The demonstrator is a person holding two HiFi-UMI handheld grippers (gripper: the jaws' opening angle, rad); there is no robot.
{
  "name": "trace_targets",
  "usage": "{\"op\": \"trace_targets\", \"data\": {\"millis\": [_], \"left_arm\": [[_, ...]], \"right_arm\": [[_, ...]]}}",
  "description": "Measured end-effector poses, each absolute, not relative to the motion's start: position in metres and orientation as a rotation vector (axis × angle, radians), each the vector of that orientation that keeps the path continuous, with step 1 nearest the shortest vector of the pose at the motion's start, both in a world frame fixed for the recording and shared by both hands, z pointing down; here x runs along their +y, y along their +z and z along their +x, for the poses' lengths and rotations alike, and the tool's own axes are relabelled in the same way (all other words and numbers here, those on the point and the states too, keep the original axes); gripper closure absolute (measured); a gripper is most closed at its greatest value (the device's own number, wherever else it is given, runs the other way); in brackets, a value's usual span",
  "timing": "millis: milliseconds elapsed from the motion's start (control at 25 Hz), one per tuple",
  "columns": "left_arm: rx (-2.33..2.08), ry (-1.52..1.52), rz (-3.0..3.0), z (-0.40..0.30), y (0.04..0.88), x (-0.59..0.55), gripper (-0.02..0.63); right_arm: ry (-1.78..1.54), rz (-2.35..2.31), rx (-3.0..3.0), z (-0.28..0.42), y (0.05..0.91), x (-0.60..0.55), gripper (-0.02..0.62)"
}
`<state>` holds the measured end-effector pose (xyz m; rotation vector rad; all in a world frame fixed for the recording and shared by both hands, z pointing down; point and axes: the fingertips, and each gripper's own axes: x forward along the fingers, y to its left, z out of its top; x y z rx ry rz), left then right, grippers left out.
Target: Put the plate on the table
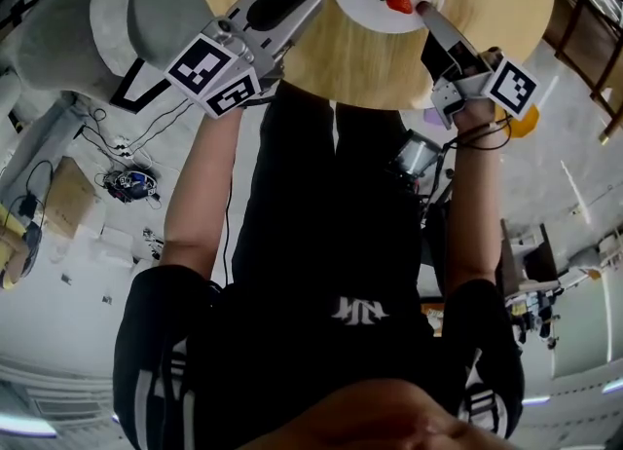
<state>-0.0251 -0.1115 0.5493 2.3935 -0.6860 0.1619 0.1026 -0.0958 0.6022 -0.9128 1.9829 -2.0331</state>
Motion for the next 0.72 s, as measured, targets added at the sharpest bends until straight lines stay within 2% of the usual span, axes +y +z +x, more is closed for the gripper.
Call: {"op": "trace_targets", "data": {"millis": [720], "left_arm": [[-0.664, 0.158, 2.406, -0.008, 0.554, -0.112, 0.595]], "right_arm": [[-2.072, -0.945, 2.023, 0.106, 0.617, -0.095, 0.580]]}}
